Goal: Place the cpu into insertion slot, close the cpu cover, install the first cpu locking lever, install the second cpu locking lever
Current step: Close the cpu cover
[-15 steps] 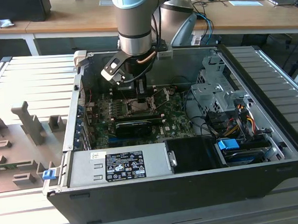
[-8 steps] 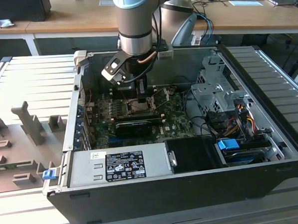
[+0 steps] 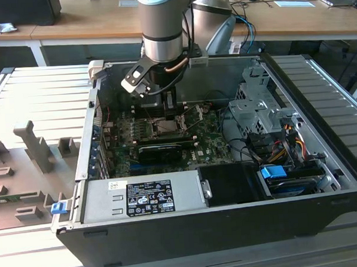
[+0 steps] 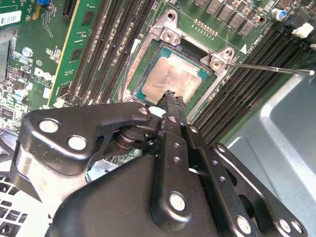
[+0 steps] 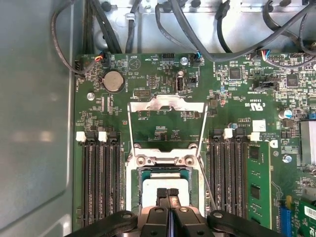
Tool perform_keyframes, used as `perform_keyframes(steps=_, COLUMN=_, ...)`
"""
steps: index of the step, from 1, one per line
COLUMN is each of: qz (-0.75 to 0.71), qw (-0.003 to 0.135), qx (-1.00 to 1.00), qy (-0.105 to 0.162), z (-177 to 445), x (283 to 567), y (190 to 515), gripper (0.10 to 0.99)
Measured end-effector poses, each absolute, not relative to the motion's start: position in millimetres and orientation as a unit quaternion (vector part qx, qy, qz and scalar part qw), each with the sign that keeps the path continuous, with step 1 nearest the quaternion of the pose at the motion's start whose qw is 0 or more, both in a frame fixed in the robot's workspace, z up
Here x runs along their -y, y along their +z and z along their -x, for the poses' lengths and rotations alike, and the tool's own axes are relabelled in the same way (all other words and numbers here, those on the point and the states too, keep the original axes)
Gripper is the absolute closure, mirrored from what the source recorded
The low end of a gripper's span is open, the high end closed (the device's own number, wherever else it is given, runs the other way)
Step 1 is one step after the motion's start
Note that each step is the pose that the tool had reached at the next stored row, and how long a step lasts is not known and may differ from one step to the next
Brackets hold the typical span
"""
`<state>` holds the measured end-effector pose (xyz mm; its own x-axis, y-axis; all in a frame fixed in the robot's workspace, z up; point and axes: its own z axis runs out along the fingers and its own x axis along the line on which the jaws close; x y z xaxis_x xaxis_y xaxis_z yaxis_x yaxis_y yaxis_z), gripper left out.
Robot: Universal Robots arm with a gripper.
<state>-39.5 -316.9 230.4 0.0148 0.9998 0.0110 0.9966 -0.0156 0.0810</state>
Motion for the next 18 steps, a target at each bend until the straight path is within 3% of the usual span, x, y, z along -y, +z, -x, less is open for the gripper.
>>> perform_keyframes(steps=18, qz=-0.712, qw=0.025, qx=-0.701, qy=0.032, z=39, x=317, y=245, gripper=0.98)
